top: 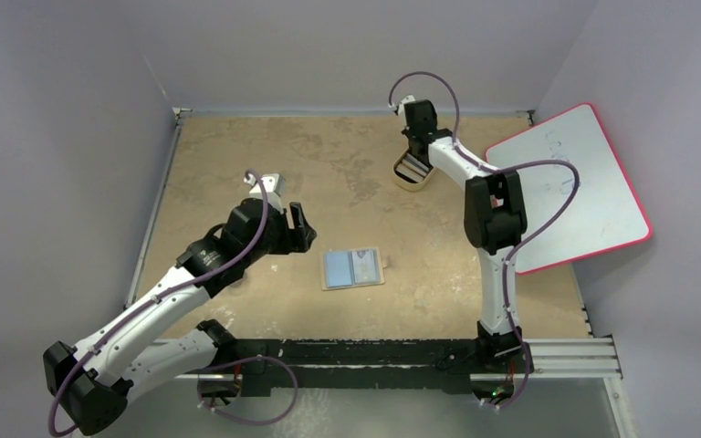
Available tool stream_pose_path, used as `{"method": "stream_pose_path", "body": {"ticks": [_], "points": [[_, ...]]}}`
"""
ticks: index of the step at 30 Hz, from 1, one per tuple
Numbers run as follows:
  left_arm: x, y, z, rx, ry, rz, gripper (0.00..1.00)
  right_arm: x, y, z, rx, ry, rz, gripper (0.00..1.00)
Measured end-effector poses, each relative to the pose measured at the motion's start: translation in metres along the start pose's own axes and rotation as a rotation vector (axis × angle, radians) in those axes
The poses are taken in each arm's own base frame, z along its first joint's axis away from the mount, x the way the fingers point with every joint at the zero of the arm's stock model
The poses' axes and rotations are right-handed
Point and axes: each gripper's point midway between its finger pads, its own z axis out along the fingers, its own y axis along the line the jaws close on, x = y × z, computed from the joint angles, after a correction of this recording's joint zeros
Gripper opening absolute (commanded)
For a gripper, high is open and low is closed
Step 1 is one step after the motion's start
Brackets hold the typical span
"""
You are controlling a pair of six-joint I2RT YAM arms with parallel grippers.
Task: Put the credit cards into the card holder
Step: Pick up the credit card from the storage box.
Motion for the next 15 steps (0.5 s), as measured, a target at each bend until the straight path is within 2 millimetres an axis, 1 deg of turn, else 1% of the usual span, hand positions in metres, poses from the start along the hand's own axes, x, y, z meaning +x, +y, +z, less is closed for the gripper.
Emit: {"method": "stream_pose_path", "body": {"ticks": [5,8,11,15], "points": [[0.001,0.002,0.000,-0.009,0.003,0.008,0.68,-0.005,0.000,-0.006,-0.029,0.001,0.021,0.08],[0.001,0.003,0.000,-0.011,0.001,0.009,0.68,-0.005,0.003,-0.013,-0.050,0.008,0.028,0.06],[0.001,0.003,0.000,-0.015,0.002,0.010,0.68,-0.009,0.004,-0.022,-0.069,0.003,0.041,0.00],[0.003,0.006,0.000,-0.028,0.007,0.012,0.68,-0.013,-0.002,-0.032,-0.070,0.000,0.069,0.00]]}}
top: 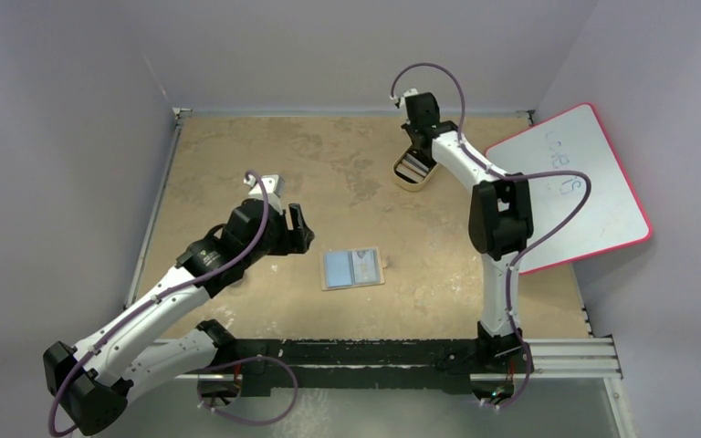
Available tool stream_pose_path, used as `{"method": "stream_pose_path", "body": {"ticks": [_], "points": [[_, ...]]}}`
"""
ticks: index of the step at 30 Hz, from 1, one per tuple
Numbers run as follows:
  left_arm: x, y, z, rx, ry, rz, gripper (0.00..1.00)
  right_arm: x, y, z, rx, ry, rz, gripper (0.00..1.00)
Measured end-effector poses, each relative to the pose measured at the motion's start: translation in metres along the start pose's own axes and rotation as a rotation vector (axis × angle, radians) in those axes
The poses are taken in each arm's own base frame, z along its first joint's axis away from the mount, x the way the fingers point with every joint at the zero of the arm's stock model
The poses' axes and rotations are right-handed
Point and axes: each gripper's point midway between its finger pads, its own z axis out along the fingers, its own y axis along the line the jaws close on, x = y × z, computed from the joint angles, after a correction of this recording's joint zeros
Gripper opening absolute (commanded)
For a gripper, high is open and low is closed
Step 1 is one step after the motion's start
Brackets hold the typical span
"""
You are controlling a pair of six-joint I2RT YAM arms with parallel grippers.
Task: Put the credit cards into the card holder
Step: Pick up the credit card from the storage box.
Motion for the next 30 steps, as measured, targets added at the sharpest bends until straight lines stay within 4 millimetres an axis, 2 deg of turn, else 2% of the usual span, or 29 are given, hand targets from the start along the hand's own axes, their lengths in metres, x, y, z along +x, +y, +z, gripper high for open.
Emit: {"method": "stream_pose_path", "body": {"ticks": [5,9,12,15,17,20,24,28,30], "points": [[0.000,0.002,0.000,-0.008,-0.001,0.000,0.68,-0.003,-0.002,-0.015,-0.028,-0.004,0.051,0.00],[0.000,0.002,0.001,-0.014,0.001,-0.002,0.67,-0.011,-0.001,-0.039,-0.090,-0.035,0.153,0.00],[0.002,0.002,0.003,-0.017,0.007,-0.015,0.64,-0.015,0.001,-0.068,-0.155,-0.075,0.263,0.00],[0.005,0.002,0.007,-0.019,0.012,-0.045,0.59,-0.015,0.012,-0.105,-0.265,-0.125,0.393,0.00],[0.011,0.002,0.012,-0.017,0.021,-0.066,0.51,-0.013,0.023,-0.126,-0.345,-0.155,0.466,0.00],[0.028,0.004,0.022,-0.019,0.064,-0.093,0.25,-0.007,0.048,-0.155,-0.481,-0.181,0.550,0.00],[0.044,0.005,0.035,-0.021,0.114,-0.107,0.02,0.005,0.093,-0.183,-0.639,-0.185,0.614,0.00],[0.057,0.002,0.047,0.002,0.143,-0.129,0.00,0.026,0.150,-0.218,-0.828,-0.158,0.661,0.00],[0.066,0.001,0.054,0.015,0.161,-0.143,0.00,0.034,0.171,-0.232,-0.901,-0.153,0.681,0.00]]}}
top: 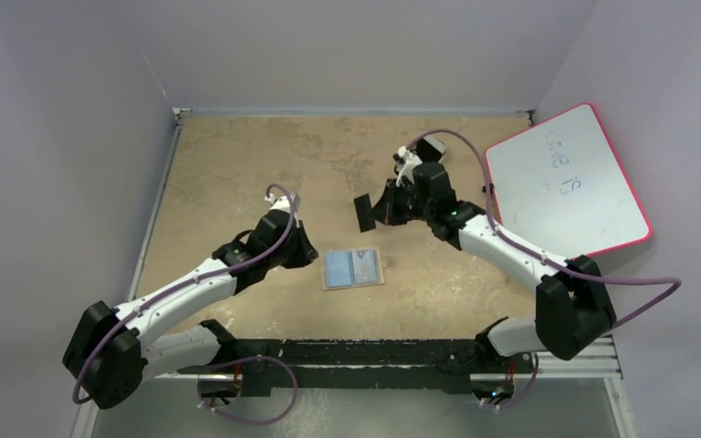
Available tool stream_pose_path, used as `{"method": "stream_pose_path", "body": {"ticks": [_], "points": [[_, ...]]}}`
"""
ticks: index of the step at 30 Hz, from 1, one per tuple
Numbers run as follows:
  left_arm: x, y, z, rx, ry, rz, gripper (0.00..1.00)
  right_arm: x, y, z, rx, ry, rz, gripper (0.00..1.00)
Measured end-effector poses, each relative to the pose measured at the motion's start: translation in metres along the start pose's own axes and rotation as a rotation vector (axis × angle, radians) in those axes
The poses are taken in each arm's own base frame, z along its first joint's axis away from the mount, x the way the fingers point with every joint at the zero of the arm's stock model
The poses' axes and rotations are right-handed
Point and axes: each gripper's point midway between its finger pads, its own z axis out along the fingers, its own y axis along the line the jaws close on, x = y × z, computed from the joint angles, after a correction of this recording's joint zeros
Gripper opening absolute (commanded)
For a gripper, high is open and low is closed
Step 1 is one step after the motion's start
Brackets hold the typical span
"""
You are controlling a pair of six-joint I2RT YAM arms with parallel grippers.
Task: Put the credit cards into the card holder
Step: Pick up the credit card from the storage box, then insert the credit card into the card holder.
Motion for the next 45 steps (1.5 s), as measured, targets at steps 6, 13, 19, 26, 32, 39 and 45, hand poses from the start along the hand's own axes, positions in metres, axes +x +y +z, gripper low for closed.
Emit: {"method": "stream_pose_path", "body": {"ticks": [6,13,19,26,32,39,45], "points": [[0.031,0.013,0.025,-0.008,0.066,-0.059,0.00,0.052,0.037,0.003,-0.171,0.052,0.069,0.00],[0.047,0.022,0.045,-0.023,0.096,-0.115,0.00,0.068,0.043,0.006,-0.212,0.055,0.104,0.00],[0.051,0.022,0.058,-0.024,0.099,-0.147,0.00,0.078,0.037,0.010,-0.195,0.079,0.123,0.00],[0.057,0.028,0.060,-0.032,0.096,-0.170,0.00,0.097,0.025,0.016,-0.170,0.112,0.177,0.00],[0.057,0.028,0.062,-0.023,0.079,-0.198,0.00,0.128,0.005,0.024,-0.115,0.185,0.236,0.00],[0.056,0.027,0.063,-0.017,0.071,-0.205,0.00,0.136,-0.001,0.026,-0.097,0.197,0.256,0.00],[0.056,0.028,0.063,-0.022,0.069,-0.211,0.00,0.141,-0.007,0.032,-0.082,0.204,0.268,0.00]]}}
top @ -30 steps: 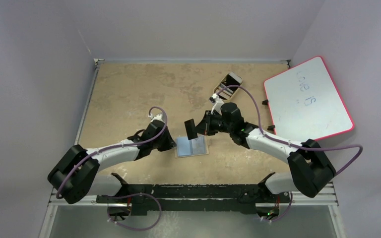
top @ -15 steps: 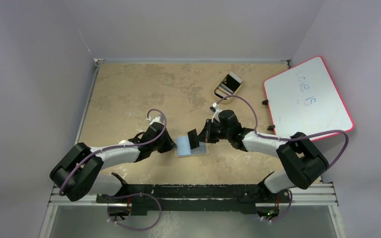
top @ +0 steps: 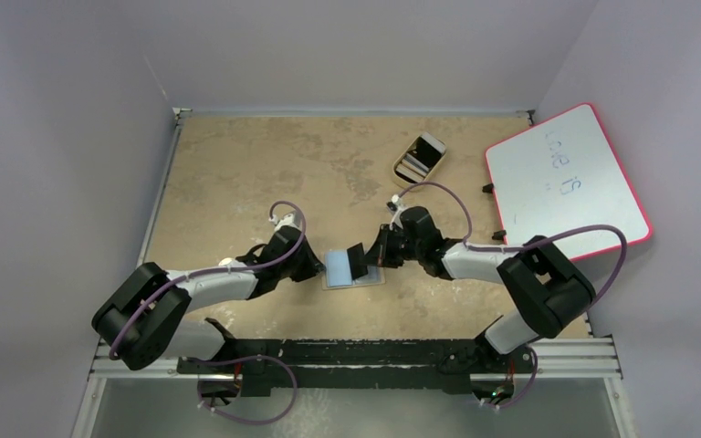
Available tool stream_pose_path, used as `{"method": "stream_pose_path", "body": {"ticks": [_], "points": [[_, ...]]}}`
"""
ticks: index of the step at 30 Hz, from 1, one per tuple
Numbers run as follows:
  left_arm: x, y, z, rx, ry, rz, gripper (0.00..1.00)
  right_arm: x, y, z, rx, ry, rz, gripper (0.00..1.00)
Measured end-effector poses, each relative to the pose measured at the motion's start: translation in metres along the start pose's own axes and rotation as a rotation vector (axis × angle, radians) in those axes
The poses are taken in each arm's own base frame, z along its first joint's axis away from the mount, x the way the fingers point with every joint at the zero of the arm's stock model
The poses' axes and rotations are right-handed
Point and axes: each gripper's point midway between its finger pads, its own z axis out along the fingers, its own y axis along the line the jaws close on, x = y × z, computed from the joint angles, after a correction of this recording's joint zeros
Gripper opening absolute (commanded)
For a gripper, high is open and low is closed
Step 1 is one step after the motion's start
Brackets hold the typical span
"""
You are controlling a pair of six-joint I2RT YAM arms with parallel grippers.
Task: Put the credit cards into the card holder
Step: Insert the credit card into the card holder.
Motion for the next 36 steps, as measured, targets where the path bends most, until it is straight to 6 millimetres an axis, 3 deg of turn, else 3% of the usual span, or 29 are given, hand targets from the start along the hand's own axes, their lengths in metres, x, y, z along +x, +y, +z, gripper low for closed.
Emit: {"method": "stream_pose_path", "body": {"ticks": [36], "points": [[0.0017,0.0015,-0.0017,-0.010,-0.013,-0.033,0.00,0.0091,-0.0083,0.0072,-0.037,0.000,0.133,0.00]]}}
